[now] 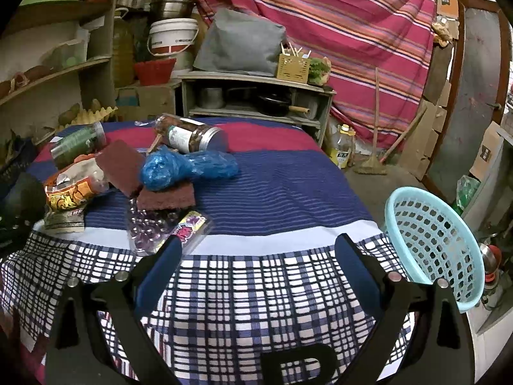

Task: Collect trash
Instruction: 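Grasp the black ribbed rubber piece with the left tool, then grasp the blue plastic bag with right tool while left tool holds rubber piece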

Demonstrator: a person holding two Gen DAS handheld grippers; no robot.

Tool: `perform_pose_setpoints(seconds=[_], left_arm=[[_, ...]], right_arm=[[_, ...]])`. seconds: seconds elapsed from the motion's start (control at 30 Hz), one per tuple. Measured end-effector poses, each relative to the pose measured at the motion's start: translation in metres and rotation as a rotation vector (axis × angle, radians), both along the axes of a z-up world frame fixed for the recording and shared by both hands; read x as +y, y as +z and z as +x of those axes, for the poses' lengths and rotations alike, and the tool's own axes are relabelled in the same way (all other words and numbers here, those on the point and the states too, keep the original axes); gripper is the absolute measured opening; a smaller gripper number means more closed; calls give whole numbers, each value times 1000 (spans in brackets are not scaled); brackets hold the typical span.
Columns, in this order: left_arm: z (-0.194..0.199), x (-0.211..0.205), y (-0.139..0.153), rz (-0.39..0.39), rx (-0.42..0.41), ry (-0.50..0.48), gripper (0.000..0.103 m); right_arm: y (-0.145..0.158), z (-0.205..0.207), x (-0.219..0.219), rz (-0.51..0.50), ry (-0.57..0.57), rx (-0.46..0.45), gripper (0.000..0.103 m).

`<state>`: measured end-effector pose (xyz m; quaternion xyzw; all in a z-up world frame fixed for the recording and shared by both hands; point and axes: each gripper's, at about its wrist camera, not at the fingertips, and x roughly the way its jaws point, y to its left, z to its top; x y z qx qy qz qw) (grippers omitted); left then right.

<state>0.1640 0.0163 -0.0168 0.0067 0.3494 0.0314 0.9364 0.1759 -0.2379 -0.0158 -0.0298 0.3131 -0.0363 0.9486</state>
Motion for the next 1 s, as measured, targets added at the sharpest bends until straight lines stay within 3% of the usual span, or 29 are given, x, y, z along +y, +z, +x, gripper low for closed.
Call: perform_pose_setpoints(seconds=[0.27, 0.7, 1.0], left_arm=[[-9, 19, 24, 62, -86, 23, 80], [8, 45, 20, 8, -88, 47, 80], [16, 52, 10, 5, -68, 56, 80]], right_arm=[[6, 8, 15, -21, 7, 2, 94], [17, 50, 39, 24, 31, 22, 94], [2, 101, 73, 12, 47, 110, 93]])
